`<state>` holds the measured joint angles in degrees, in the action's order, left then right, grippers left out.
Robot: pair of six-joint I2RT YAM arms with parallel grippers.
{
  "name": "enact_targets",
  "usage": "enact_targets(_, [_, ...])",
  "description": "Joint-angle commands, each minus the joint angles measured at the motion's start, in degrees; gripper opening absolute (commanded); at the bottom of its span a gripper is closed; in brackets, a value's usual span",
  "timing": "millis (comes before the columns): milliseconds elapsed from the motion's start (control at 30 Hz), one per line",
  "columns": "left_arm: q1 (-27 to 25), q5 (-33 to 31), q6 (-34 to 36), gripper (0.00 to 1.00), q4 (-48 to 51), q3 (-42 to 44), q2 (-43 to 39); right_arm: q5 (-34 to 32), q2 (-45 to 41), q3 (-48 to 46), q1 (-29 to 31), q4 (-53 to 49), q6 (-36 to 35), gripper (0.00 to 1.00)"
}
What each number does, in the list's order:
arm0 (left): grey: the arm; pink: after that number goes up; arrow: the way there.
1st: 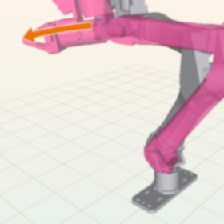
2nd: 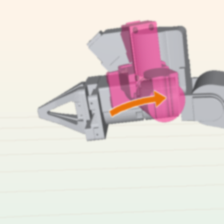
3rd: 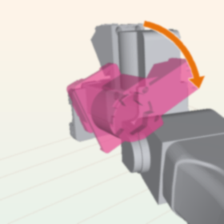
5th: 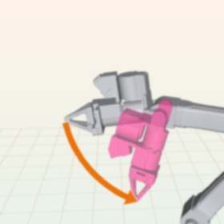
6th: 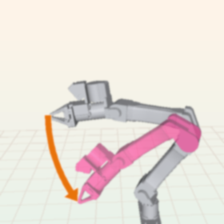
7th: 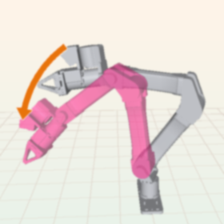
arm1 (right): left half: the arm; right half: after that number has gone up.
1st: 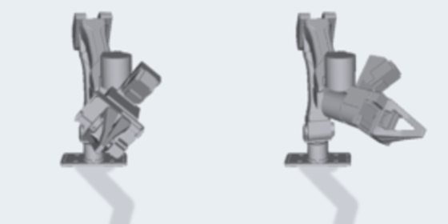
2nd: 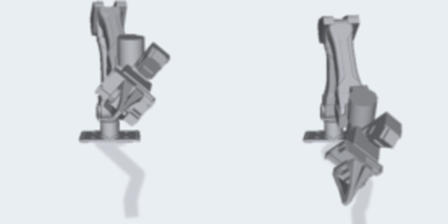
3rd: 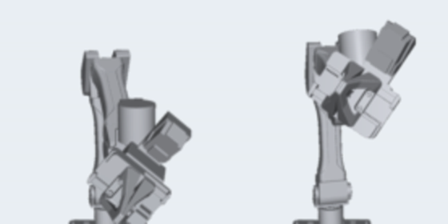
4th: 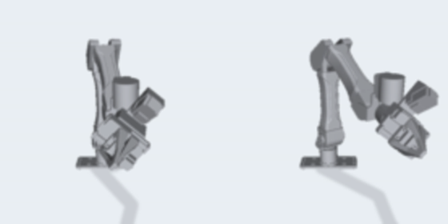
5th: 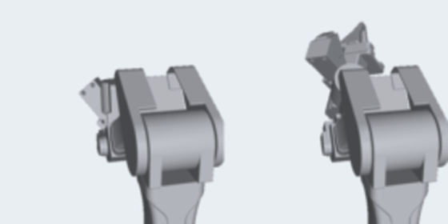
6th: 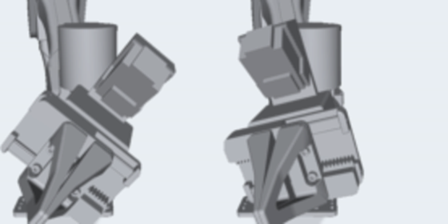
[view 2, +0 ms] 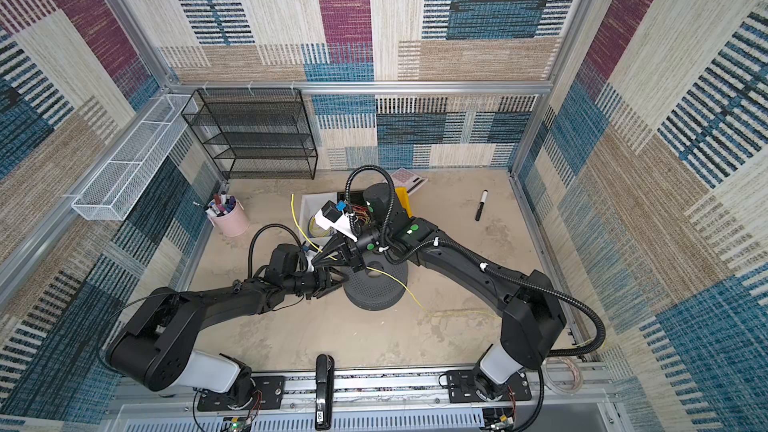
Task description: Wrap the cables
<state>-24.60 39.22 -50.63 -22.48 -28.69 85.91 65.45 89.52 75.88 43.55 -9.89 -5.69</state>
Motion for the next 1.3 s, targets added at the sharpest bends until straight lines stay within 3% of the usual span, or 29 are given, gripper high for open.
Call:
enact_targets(0, [-1.35, 0.35, -1.72, 0.48, -9.35, -0.68, 2.22, -1.23, -0.48, -0.29, 0.04, 1.11, 0.85, 0.00])
enact_targets(200, [-2.38, -0.90, -5.20, 0.15, -14.94, -0.62, 6.45, -2.04, -1.32, -1.05, 0.00, 0.79, 0.94, 0.00])
enact_targets(400, [-2.92, -3.78, -8.15, 0.00, -15.38, 0.92, 4.91, -2.91, -1.75, -1.70, 0.02, 0.76, 0.83, 0.00])
enact_targets(500, [-3.61, -7.26, -5.79, 0.00, -4.48, -0.69, -0.06, -4.07, -2.43, -2.07, 0.00, 0.91, 0.89, 0.00])
enact_targets(600, [-3.83, -12.33, -1.00, 0.00, 13.30, -5.34, -8.08, -8.99, -3.91, -2.66, 0.03, 0.95, 1.34, 0.00])
enact_targets(733, [-4.90, -24.69, 7.90, 0.00, 41.92, -17.75, -18.17, -11.67, -6.91, -4.45, -0.23, 2.23, 2.52, 0.00])
enact_targets(833, [-5.95, -34.76, 10.13, 0.00, 55.51, -25.81, -23.03, -12.13, -9.20, -7.81, -0.98, 6.54, 4.30, 0.00])
enact_targets(933, [-7.75, -42.84, 10.96, 0.00, 63.44, -32.18, -24.82, -9.50, -9.81, -10.58, -2.77, 11.08, 5.79, 0.01])
enact_targets(1267, [-17.16, -55.32, 10.81, 0.00, 77.29, -44.46, -14.02, -9.38, -9.92, -15.35, -6.05, 14.45, 8.57, 0.00])
